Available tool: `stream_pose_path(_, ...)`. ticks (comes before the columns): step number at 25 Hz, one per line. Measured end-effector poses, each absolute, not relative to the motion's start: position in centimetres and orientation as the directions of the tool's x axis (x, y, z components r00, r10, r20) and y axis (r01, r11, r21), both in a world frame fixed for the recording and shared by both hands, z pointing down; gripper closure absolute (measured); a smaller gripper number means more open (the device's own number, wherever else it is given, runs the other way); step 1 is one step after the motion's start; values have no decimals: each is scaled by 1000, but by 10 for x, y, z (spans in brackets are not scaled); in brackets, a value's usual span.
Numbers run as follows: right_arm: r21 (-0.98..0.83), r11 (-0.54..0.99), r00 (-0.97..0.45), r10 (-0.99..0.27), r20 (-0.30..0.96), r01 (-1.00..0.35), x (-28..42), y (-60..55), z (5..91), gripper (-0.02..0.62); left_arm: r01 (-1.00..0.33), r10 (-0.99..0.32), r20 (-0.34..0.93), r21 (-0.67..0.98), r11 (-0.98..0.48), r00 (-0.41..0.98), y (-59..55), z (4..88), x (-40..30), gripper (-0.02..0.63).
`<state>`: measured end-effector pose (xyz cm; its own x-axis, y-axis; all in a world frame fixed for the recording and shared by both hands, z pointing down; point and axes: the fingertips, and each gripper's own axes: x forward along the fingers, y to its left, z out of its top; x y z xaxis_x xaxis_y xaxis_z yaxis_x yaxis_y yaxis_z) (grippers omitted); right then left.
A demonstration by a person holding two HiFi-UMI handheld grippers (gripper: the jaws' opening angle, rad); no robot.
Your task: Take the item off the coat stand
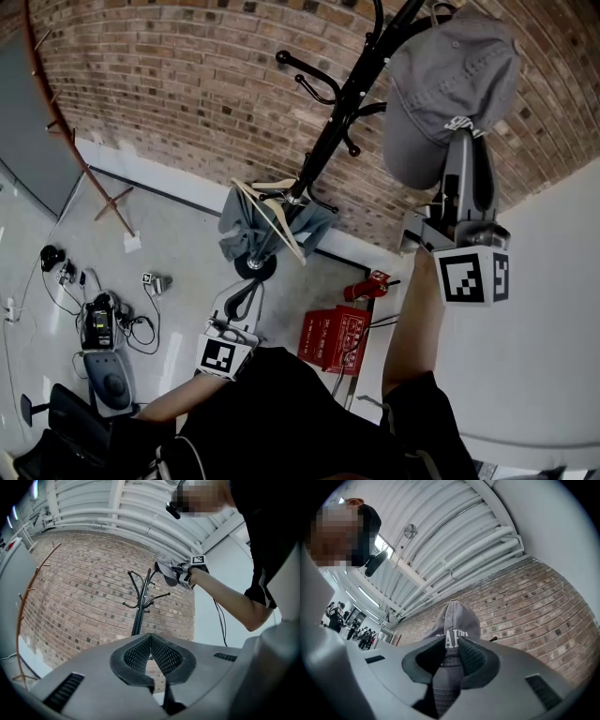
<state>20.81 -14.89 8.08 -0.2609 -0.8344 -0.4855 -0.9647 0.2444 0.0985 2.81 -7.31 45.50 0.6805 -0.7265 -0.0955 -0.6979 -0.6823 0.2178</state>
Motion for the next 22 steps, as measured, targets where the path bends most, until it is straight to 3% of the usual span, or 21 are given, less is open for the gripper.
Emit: stream_pose_path(22,149,222,-267,-781,-565,-964,205,-96,86,502,-682,-708,-101,203,-703,699,-52,457,38,588)
